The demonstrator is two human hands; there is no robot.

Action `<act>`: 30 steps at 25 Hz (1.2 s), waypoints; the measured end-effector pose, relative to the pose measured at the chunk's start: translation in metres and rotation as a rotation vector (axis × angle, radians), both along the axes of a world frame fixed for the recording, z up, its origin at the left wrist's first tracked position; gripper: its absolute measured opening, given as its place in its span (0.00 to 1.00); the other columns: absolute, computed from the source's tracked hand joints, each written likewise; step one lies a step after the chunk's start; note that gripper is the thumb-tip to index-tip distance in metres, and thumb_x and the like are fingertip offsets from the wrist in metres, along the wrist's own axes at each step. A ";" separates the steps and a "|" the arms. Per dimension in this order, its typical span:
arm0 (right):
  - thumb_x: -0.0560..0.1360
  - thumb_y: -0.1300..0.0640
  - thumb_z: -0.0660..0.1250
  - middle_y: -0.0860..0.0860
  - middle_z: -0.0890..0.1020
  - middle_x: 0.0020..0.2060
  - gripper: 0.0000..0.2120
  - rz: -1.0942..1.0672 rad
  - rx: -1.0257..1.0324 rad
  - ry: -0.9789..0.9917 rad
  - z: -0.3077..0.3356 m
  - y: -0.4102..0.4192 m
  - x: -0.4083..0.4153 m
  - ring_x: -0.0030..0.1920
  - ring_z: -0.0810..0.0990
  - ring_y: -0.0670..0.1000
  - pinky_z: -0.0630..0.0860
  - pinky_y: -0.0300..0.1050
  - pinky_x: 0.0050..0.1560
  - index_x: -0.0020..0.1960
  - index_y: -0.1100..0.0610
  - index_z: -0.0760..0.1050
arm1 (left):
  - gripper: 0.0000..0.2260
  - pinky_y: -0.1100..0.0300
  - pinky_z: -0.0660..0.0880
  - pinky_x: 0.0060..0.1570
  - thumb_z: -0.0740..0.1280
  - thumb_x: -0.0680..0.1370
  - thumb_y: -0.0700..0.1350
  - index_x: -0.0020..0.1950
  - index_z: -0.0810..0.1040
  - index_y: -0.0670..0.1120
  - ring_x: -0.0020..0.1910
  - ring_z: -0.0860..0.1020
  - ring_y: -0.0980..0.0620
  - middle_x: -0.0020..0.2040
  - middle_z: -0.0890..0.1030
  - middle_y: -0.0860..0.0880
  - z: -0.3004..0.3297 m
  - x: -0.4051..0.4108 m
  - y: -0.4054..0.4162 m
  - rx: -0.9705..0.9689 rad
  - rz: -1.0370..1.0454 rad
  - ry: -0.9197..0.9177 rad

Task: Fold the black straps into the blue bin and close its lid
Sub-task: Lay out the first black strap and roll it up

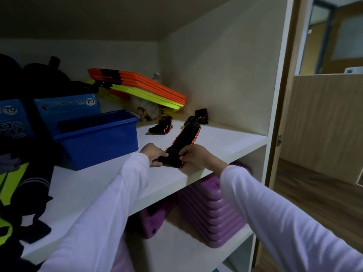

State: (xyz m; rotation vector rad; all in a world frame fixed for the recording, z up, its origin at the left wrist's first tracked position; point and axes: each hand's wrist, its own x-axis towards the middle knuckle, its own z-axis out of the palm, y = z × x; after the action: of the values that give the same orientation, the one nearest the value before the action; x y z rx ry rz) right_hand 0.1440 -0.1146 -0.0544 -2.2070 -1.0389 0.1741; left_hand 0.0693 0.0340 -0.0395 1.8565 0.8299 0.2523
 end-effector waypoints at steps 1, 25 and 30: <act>0.76 0.61 0.65 0.57 0.79 0.59 0.12 0.004 0.039 -0.071 -0.002 0.000 -0.002 0.62 0.75 0.55 0.69 0.35 0.49 0.58 0.60 0.80 | 0.10 0.63 0.79 0.34 0.69 0.75 0.36 0.53 0.73 0.36 0.40 0.78 0.47 0.53 0.75 0.39 -0.001 -0.001 -0.001 -0.054 -0.009 -0.027; 0.77 0.58 0.65 0.52 0.79 0.36 0.09 0.079 0.198 0.589 0.014 -0.009 0.032 0.35 0.78 0.47 0.78 0.32 0.32 0.53 0.64 0.77 | 0.05 0.64 0.68 0.31 0.69 0.75 0.39 0.39 0.78 0.41 0.27 0.68 0.53 0.27 0.73 0.48 -0.001 0.015 0.013 -0.053 -0.294 -0.055; 0.76 0.61 0.67 0.51 0.71 0.29 0.10 -0.058 0.166 0.698 0.017 0.002 0.039 0.29 0.71 0.47 0.73 0.33 0.24 0.37 0.58 0.71 | 0.08 0.63 0.76 0.37 0.70 0.74 0.39 0.51 0.76 0.38 0.31 0.73 0.53 0.38 0.76 0.46 -0.002 0.026 0.016 -0.113 -0.187 0.019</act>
State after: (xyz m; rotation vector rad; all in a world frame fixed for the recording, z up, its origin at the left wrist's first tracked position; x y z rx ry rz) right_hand 0.1826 -0.1131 -0.0377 -1.8049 -0.5709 0.7418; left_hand 0.0956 0.0495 -0.0412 1.8181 0.6642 0.0688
